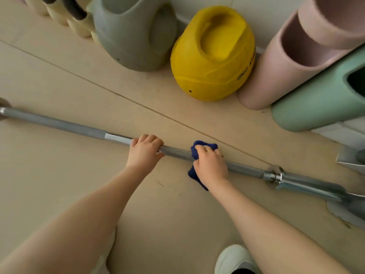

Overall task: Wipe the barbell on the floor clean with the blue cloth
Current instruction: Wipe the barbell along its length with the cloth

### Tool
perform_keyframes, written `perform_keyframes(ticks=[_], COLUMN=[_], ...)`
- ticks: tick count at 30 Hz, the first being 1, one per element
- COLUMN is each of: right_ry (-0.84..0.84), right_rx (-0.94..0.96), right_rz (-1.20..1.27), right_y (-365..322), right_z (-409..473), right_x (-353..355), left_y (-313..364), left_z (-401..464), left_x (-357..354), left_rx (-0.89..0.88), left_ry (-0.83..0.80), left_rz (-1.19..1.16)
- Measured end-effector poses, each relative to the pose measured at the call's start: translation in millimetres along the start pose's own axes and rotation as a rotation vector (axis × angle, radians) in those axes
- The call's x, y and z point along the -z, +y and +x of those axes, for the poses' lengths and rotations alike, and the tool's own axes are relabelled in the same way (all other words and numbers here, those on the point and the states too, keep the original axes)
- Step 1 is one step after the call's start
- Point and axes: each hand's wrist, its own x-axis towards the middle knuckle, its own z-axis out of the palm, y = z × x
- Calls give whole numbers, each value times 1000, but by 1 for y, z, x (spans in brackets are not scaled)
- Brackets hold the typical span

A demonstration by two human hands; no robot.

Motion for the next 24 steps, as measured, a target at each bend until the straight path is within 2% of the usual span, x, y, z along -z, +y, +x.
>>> perform_keyframes(ticks=[2, 4, 6, 8, 9, 13, 16, 18, 21, 24], right_ry=[-12, -45, -35, -1, 12, 49, 15, -16, 8, -8], right_rx=[79, 113, 31, -132, -153, 77, 182, 152, -7, 122], right_rz=[24, -51, -163, -178, -172, -163, -112, -139, -128, -128], right_y=[-7, 2, 20, 26, 21, -16, -15, -2, -6, -41], right_z=[3, 8, 10, 8, 8, 11, 13, 17, 20, 22], right_x=[0, 7, 14, 16, 13, -16, -10, 1, 8, -4], left_y=[-1, -4, -10, -19, -22, -29, -32, -32, -33, -35], left_z=[2, 1, -1, -2, -3, -2, -2, -3, -4, -2], left_x=[-4, -7, -11, -14, -13, -11, -14, -17, -19, -20], left_rx=[-17, -35, -63, -49, -40, -93, -115, -111, -106, -124], left_ry=[23, 54, 105, 180, 195, 193, 194, 210, 235, 258], left_rz=[9, 1, 8, 9, 19, 100, 84, 53, 28, 16])
